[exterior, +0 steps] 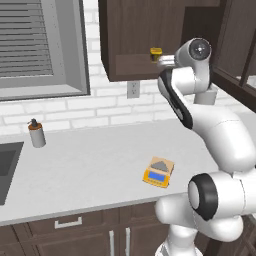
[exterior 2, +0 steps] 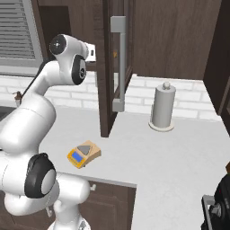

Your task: Pick the bar and place it on the digital scale for weighing, and close the cabinet.

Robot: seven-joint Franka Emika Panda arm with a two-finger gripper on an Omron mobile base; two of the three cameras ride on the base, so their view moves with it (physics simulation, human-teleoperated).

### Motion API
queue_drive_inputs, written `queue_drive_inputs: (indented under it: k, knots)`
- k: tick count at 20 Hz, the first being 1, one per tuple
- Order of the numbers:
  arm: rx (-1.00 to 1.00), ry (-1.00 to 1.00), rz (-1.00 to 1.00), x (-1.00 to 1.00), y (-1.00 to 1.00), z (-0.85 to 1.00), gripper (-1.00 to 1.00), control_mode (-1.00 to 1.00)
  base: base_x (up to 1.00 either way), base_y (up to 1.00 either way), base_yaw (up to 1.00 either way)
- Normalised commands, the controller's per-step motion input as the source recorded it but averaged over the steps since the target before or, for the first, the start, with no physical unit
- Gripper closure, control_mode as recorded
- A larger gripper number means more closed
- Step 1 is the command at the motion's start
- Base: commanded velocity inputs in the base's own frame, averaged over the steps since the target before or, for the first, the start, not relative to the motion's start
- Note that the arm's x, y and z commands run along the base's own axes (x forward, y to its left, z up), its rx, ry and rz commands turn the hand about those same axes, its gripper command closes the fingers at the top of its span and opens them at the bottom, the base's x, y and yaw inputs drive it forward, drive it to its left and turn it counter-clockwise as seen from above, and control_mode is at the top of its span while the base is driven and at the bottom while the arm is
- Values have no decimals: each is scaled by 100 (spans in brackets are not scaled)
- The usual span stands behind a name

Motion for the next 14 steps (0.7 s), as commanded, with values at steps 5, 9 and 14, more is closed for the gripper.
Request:
queue_drive_inputs:
  k: [5, 9, 14]
  knots:
    - [1, 0, 0, 31, -10, -2, -100, -100, 0, 0, 0]
    - [0, 0, 0, 31, -4, -5, -100, -100, 0, 0, 0]
    - [0, 0, 0, 35, 0, -9, -100, -100, 0, 0, 0]
